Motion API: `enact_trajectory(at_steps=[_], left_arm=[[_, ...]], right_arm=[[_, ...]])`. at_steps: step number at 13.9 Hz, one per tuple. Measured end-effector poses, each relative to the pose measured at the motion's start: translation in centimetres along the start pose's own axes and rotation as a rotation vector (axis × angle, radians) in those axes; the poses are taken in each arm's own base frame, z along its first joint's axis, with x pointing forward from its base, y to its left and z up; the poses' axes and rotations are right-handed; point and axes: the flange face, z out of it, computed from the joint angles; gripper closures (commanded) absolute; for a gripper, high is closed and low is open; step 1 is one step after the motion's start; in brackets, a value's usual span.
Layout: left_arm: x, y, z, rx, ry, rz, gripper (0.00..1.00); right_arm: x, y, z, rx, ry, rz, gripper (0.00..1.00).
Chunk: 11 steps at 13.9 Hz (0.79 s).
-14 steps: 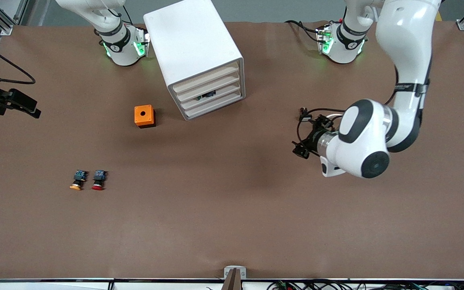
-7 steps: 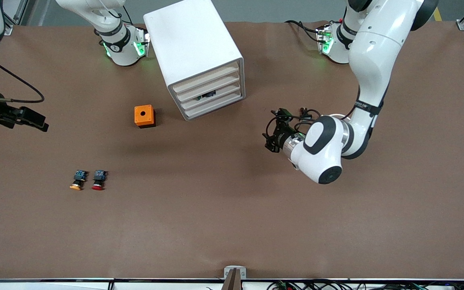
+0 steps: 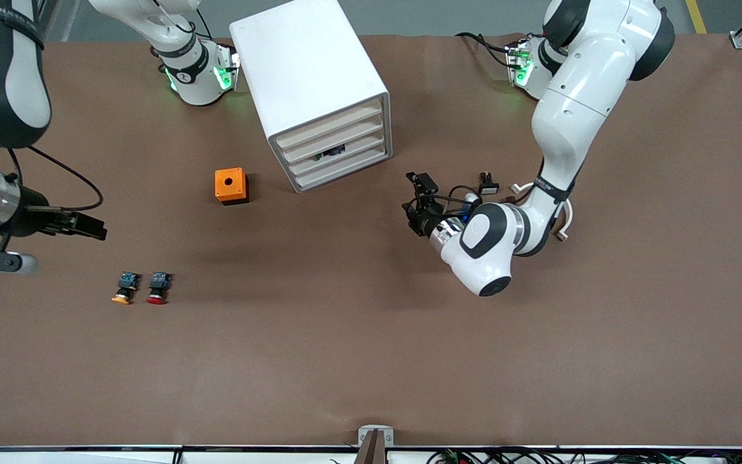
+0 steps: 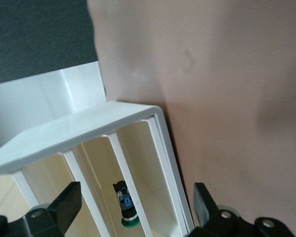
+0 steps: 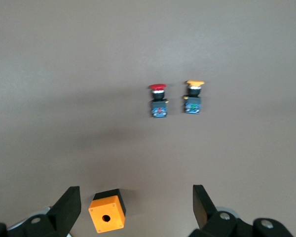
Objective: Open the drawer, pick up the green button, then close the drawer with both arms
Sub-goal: 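Reach the left gripper toward the cabinet drawer handle, then grasp the drawer handle with the left gripper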
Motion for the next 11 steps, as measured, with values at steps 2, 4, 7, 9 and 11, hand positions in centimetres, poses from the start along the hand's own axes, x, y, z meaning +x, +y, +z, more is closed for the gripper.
enact_trajectory(at_steps=[2, 4, 7, 9, 11], left_arm=[[-0.7, 0.1, 2.0, 0.045, -0.001, -0.057, 0.0], [-1.4, 0.1, 4.1, 0.088, 0.006, -0.073, 0.27], [-1.5, 0.7, 5.6, 0.133, -0.014, -0.087, 0.43], [-1.5, 1.2, 6.5, 0.158, -0.022, -0.093, 0.44], [-1.7, 1.4, 7.4, 0.182, -0.032, -0.097, 0.44]], right_arm=[[0.6, -0.2, 1.5, 0.037, -0.024, 0.013, 0.0], [0.9, 0.4, 1.7, 0.048, -0.027, 0.025, 0.0], [0.9, -0.1, 1.2, 0.052, -0.018, 0.047, 0.0], [0.7, -1.5, 1.1, 0.051, -0.016, 0.051, 0.0], [0.4, -3.2, 1.2, 0.047, -0.02, 0.066, 0.0]])
